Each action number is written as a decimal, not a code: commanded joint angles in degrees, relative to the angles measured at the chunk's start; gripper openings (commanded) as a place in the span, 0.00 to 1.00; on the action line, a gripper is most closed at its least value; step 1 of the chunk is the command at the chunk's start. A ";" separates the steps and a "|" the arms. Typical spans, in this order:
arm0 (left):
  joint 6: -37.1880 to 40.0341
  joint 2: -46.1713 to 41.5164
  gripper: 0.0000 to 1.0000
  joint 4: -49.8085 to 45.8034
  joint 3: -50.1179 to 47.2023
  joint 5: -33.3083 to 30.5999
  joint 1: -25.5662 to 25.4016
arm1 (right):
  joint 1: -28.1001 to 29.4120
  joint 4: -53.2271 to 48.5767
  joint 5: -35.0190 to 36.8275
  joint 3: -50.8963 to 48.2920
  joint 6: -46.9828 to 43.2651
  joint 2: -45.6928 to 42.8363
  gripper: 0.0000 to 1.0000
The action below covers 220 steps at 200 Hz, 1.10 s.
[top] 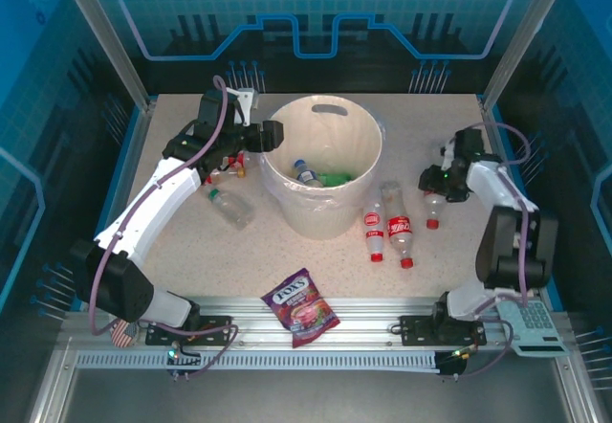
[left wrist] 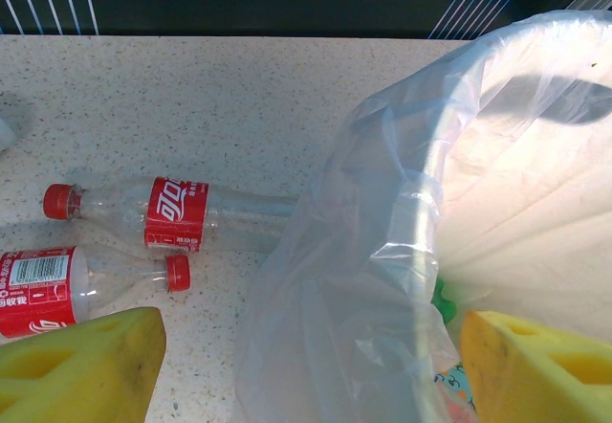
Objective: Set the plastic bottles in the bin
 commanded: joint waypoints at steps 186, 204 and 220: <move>2.23 0.32 0.81 -3.15 -2.50 -2.34 -0.94 | 39.59 0.61 -7.56 36.88 6.41 -5.99 0.00; 2.30 0.29 0.81 -3.06 -2.56 -2.36 -0.93 | 42.62 -1.75 -4.42 40.32 3.70 -1.04 0.00; 2.38 0.14 0.81 -3.06 -2.56 -2.43 -0.95 | 44.28 -3.69 -2.66 42.20 2.18 2.43 0.00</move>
